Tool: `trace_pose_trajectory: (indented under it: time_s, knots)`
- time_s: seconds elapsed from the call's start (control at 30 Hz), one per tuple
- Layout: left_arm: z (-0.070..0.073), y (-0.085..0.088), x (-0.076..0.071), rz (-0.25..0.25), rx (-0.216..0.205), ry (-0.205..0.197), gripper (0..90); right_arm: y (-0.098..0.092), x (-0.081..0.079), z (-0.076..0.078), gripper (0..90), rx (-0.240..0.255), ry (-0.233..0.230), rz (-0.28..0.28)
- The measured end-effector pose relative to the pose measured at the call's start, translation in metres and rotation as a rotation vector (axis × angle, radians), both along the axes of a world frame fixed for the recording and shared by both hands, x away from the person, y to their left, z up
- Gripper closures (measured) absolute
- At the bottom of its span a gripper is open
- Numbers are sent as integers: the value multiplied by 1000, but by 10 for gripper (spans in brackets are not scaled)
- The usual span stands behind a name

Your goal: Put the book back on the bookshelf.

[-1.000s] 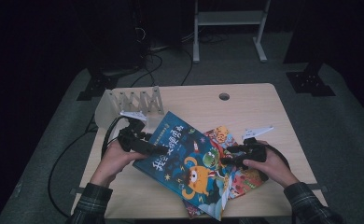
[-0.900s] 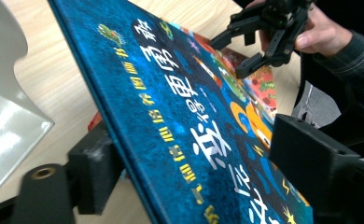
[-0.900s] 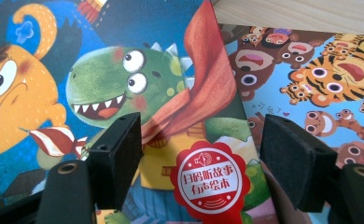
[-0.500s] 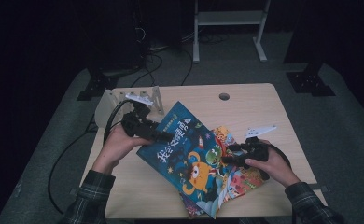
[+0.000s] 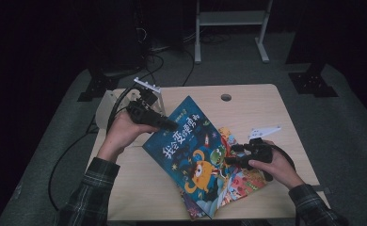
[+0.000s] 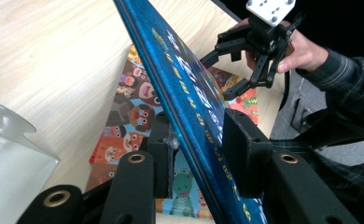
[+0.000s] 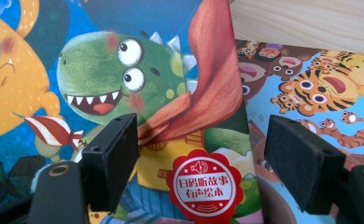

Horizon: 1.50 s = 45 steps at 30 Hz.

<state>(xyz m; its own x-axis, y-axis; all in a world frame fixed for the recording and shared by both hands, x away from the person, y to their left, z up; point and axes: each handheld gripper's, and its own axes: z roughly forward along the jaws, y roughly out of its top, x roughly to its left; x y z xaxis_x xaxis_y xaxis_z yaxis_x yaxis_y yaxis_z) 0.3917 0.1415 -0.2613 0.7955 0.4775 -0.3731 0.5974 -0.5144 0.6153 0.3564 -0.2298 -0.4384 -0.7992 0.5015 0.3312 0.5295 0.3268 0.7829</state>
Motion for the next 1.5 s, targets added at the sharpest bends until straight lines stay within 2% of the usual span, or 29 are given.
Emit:
trace_pose_trajectory:
  time_s: [0.1, 0.23, 0.4, 0.53, 0.7, 0.83, 0.97, 1.1, 1.2, 1.3, 1.5]
  knots:
    - [1, 0, 4, 6, 1, 35, 673, 0, 0, 0, 247, -1, -1, 1]
    - [2, 2, 8, 3, -30, 74, 702, 0, -1, 0, 239, -10, 2, 13]
    - [8, 3, 8, 7, -35, 64, 719, 2, -2, 0, 264, -32, -5, 22]
    - [15, 3, 9, 20, -19, 74, 731, 1, -1, -3, 321, -87, -25, 17]
    - [24, 0, 8, 12, -14, 81, 748, -11, 3, 0, 380, -98, -56, -57]
    - [35, -2, 8, 9, 4, 66, 765, -30, 10, 0, 393, -102, -79, -196]
    - [45, -5, 6, -1, 30, 50, 777, -46, 15, -5, 390, -175, -102, -308]
    - [57, -8, 2, -19, 34, 36, 800, -58, 20, -12, 374, -211, -104, -387]
    - [65, -10, -1, -41, 25, 30, 825, -62, 23, -16, 366, -243, -104, -421]
    - [71, -13, -6, -37, 65, 5, 826, -64, 25, -20, 360, -273, -105, -440]
    - [81, -13, -13, -42, 111, -44, 826, -66, 27, -25, 353, -316, -115, -472]
